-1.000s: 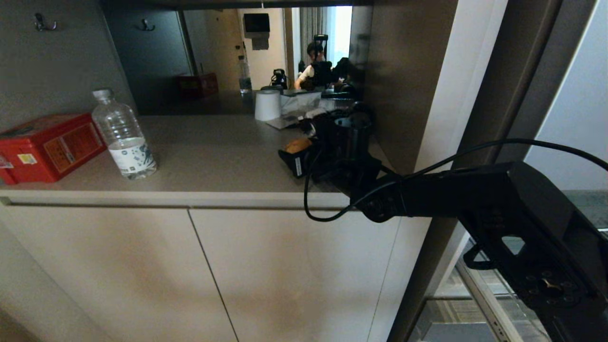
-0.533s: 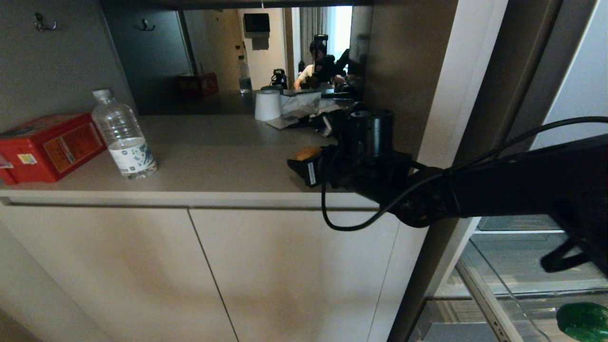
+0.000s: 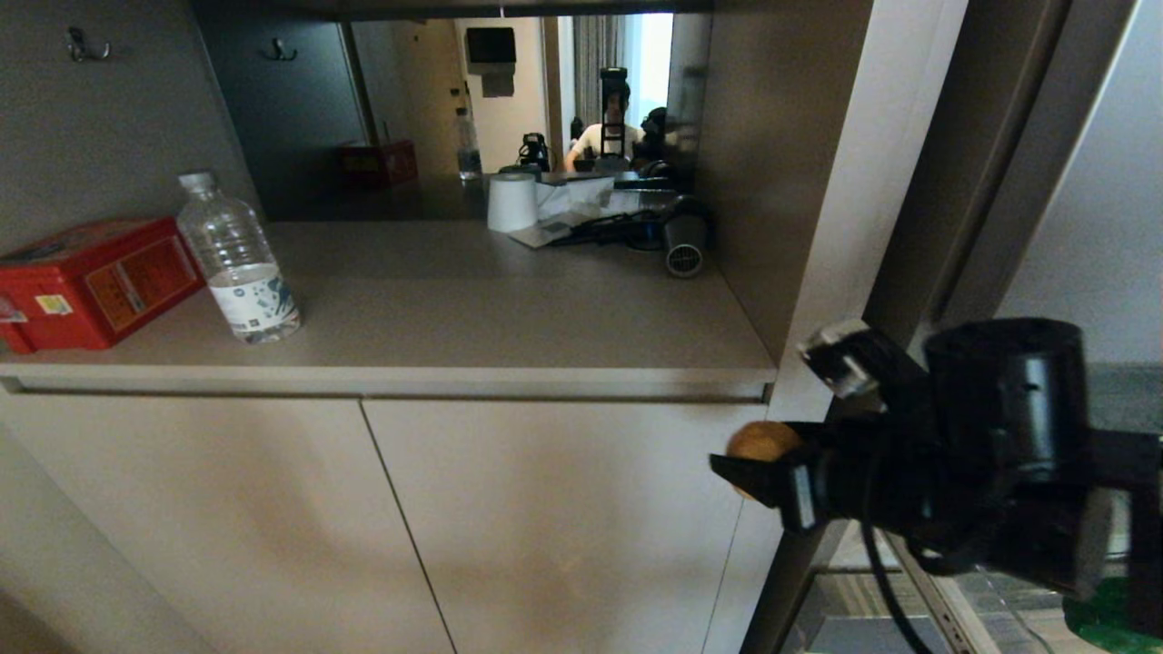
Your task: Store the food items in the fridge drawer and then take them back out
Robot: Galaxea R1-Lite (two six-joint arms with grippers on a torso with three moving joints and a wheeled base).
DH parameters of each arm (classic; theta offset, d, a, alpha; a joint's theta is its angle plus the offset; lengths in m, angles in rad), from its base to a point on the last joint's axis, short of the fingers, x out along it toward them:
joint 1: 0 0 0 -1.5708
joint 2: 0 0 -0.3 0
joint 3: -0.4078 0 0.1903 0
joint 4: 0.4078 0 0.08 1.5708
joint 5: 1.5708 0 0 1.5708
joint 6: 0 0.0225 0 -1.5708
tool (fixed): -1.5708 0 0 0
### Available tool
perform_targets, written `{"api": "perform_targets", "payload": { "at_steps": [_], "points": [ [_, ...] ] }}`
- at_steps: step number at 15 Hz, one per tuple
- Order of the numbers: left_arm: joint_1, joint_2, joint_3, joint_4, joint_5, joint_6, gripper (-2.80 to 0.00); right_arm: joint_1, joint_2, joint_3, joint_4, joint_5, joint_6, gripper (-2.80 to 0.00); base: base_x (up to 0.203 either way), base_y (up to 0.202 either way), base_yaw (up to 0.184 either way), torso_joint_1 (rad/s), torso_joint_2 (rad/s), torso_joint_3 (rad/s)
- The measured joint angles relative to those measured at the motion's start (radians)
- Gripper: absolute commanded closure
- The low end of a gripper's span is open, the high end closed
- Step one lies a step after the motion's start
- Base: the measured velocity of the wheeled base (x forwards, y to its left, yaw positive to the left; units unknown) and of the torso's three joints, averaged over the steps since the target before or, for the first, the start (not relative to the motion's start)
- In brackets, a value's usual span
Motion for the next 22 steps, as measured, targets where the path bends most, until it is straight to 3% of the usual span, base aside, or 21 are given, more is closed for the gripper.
{"api": "perform_targets", "payload": {
  "at_steps": [5, 13, 17, 22],
  "points": [
    [0.001, 0.000, 0.000, 0.000, 0.000, 0.000, 0.00, -0.223, -0.280, 0.247, 0.124, -0.030, 0.122, 0.00, 0.000, 0.000, 0.000, 0.000, 0.00, 0.000],
    [0.000, 0.000, 0.000, 0.000, 0.000, 0.000, 0.00, -0.666, -0.405, 0.368, 0.137, -0.056, 0.107, 0.00, 0.000, 0.000, 0.000, 0.000, 0.00, 0.000],
    [0.001, 0.000, 0.000, 0.000, 0.000, 0.000, 0.00, -0.798, -0.310, 0.339, 0.128, -0.056, 0.116, 0.00, 0.000, 0.000, 0.000, 0.000, 0.00, 0.000],
    [0.000, 0.000, 0.000, 0.000, 0.000, 0.000, 0.00, -0.866, -0.180, 0.327, 0.058, -0.056, 0.126, 0.00, 0.000, 0.000, 0.000, 0.000, 0.00, 0.000]
  ]
}}
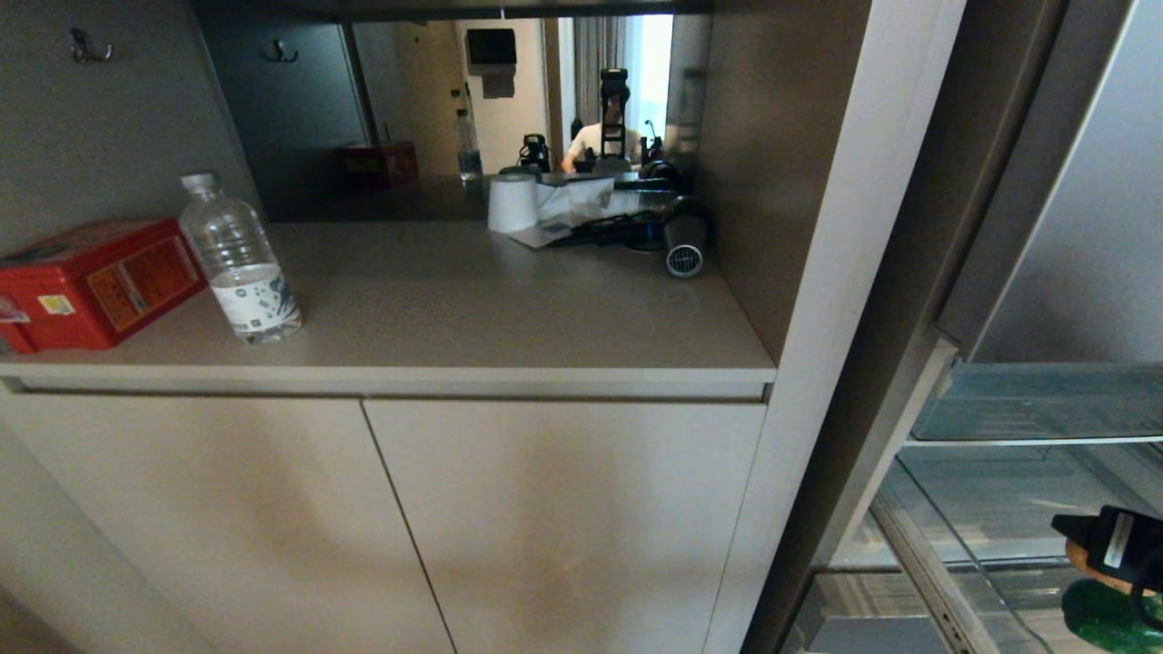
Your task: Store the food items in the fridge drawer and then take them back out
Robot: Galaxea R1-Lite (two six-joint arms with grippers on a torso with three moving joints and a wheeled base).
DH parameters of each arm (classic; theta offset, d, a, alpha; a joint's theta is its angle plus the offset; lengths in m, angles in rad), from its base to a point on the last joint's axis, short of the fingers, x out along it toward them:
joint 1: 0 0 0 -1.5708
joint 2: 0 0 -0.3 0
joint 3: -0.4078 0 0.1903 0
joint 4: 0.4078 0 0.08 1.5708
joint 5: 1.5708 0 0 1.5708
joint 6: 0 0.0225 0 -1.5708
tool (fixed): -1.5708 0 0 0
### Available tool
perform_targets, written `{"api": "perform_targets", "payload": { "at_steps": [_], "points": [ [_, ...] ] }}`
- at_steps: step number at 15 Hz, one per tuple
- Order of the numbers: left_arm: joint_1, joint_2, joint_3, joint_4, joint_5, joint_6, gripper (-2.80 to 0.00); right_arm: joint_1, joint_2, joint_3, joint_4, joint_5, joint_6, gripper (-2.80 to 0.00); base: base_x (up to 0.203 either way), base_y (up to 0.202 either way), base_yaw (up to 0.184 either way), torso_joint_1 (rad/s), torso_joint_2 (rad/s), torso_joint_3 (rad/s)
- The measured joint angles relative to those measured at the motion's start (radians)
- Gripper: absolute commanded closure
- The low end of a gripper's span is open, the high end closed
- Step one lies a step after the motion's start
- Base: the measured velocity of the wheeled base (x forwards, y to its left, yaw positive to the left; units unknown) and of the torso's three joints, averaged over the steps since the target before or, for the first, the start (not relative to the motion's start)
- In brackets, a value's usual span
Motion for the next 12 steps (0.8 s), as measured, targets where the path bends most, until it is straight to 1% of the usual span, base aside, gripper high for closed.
{"api": "perform_targets", "payload": {
  "at_steps": [6, 12],
  "points": [
    [0.001, 0.000, 0.000, 0.000, 0.000, 0.000, 0.00, -0.121, 0.142, -0.019, -0.116, 0.007, -0.016, 0.00, 0.000, 0.000, 0.000, 0.000, 0.00, 0.000],
    [0.001, 0.000, 0.000, 0.000, 0.000, 0.000, 0.00, -0.253, 0.272, -0.114, -0.125, 0.014, -0.033, 0.00, 0.000, 0.000, 0.000, 0.000, 0.00, 0.000]
  ]
}}
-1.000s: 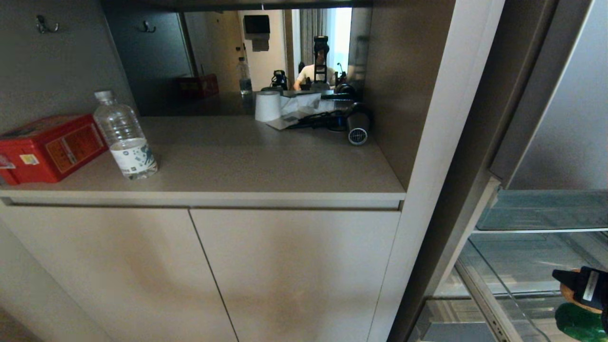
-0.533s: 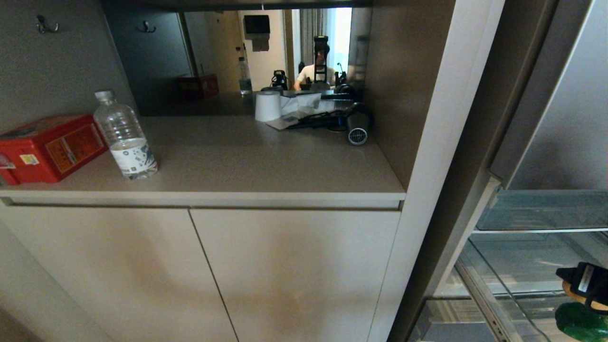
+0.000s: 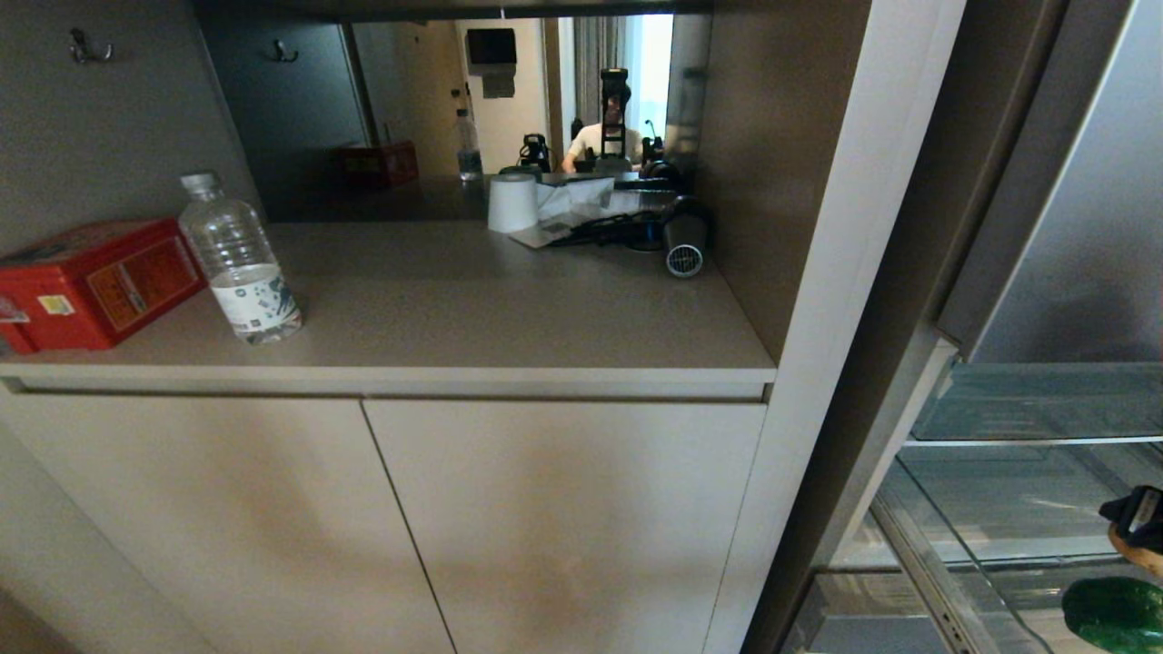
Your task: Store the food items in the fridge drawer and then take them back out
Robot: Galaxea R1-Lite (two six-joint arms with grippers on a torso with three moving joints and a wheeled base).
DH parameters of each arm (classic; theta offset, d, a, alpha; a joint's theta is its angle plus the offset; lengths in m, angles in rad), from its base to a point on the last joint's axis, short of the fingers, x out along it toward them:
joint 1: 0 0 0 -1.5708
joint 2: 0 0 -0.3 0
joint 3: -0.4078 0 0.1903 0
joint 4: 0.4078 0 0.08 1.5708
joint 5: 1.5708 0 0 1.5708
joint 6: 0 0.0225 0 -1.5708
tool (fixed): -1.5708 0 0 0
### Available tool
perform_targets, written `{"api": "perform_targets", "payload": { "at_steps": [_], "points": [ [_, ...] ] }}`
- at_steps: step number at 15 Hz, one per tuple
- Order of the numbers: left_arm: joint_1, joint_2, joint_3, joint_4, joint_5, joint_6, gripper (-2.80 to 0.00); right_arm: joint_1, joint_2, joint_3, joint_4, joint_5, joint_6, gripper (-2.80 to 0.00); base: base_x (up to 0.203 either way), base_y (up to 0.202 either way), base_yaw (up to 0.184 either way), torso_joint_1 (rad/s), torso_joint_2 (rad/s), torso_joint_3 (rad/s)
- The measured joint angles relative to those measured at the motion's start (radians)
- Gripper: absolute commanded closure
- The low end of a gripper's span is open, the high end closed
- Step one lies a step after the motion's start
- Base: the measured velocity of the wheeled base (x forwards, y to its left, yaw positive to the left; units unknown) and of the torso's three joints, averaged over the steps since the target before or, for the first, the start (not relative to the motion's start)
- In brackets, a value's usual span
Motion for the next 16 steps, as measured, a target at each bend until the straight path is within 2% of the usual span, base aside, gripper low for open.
{"api": "perform_targets", "payload": {
  "at_steps": [6, 10, 16],
  "points": [
    [-0.001, 0.000, 0.000, 0.000, 0.000, 0.000, 0.00, -0.098, 0.105, -0.101, -0.001, 0.037, -0.059, 0.00, 0.000, 0.000, 0.000, 0.000, 0.00, 0.000],
    [-0.001, 0.000, 0.000, 0.000, 0.000, 0.000, 0.00, -0.158, 0.158, -0.141, 0.000, 0.074, -0.068, 0.00, 0.000, 0.000, 0.000, 0.000, 0.00, 0.000],
    [-0.001, 0.000, 0.000, 0.000, 0.000, 0.000, 0.00, -0.198, 0.189, -0.153, 0.000, 0.082, -0.092, 0.00, 0.000, 0.000, 0.000, 0.000, 0.00, 0.000]
  ]
}}
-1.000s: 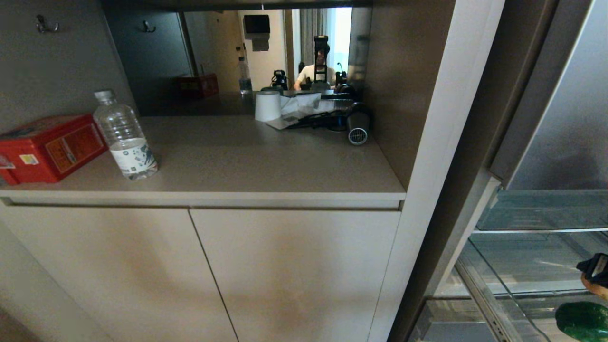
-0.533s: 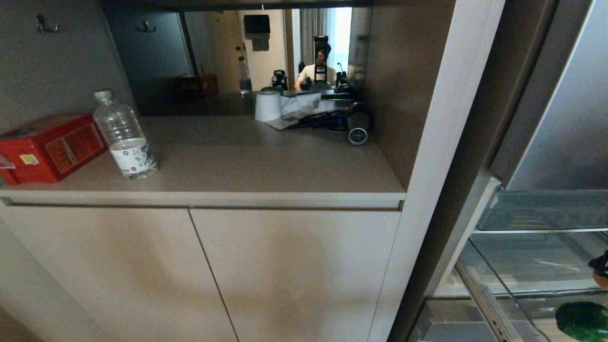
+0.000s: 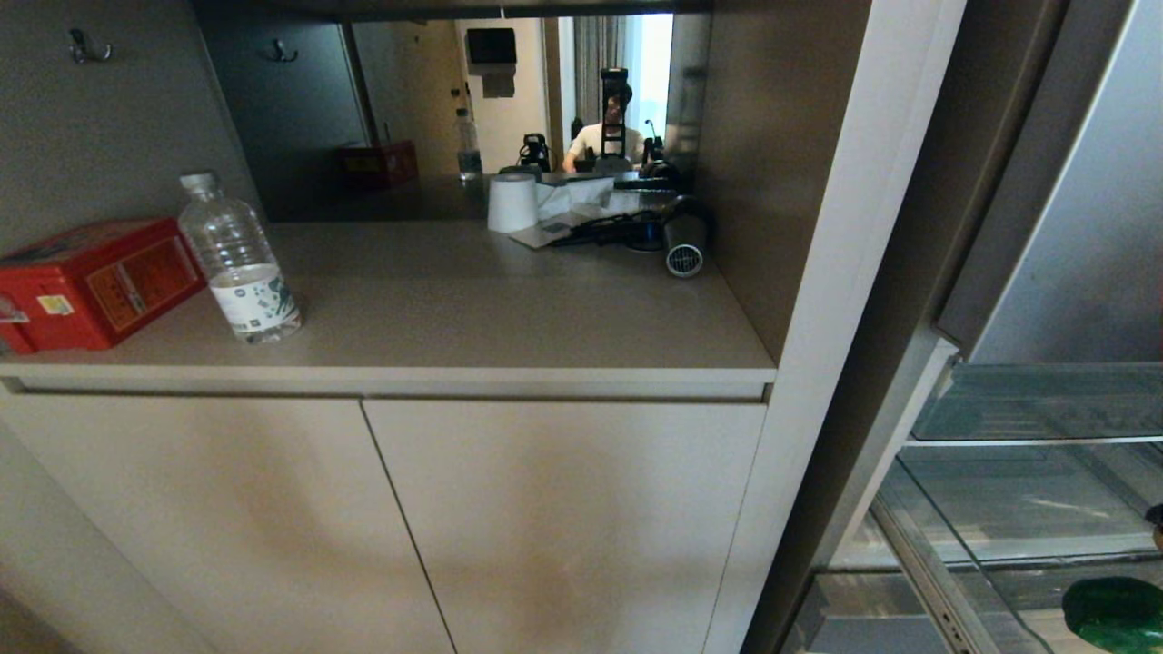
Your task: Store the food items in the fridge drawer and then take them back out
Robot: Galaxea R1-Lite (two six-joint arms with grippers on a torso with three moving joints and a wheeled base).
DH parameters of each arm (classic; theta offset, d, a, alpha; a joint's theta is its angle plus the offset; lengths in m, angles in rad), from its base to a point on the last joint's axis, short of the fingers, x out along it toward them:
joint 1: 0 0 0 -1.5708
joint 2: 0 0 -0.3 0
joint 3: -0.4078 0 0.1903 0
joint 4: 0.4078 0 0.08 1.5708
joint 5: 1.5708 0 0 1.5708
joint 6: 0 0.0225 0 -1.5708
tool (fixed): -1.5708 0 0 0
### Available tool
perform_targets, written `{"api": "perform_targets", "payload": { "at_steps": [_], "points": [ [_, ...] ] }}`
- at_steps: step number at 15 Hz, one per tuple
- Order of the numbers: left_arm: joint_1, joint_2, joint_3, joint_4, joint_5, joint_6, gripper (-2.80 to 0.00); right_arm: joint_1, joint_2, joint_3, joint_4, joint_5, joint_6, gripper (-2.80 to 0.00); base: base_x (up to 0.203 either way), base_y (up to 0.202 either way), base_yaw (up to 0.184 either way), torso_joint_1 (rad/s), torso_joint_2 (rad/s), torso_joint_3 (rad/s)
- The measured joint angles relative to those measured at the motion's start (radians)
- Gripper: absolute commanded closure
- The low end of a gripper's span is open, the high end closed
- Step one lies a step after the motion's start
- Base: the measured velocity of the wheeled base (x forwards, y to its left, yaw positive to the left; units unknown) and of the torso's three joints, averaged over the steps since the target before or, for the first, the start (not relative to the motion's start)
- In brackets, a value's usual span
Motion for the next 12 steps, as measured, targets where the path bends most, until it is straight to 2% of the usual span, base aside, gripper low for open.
{"api": "perform_targets", "payload": {
  "at_steps": [1, 12],
  "points": [
    [0.000, 0.000, 0.000, 0.000, 0.000, 0.000, 0.00, -0.002, 0.002, 0.000, 0.000, 0.000, 0.000, -2.80, 0.000, 0.000, 0.000, 0.000, 0.00, 0.000],
    [0.000, 0.000, 0.000, 0.000, 0.000, 0.000, 0.00, -0.040, 0.002, -0.002, -0.001, 0.013, -0.003, -2.80, 0.000, 0.000, 0.000, 0.000, 0.00, 0.000]
  ]
}}
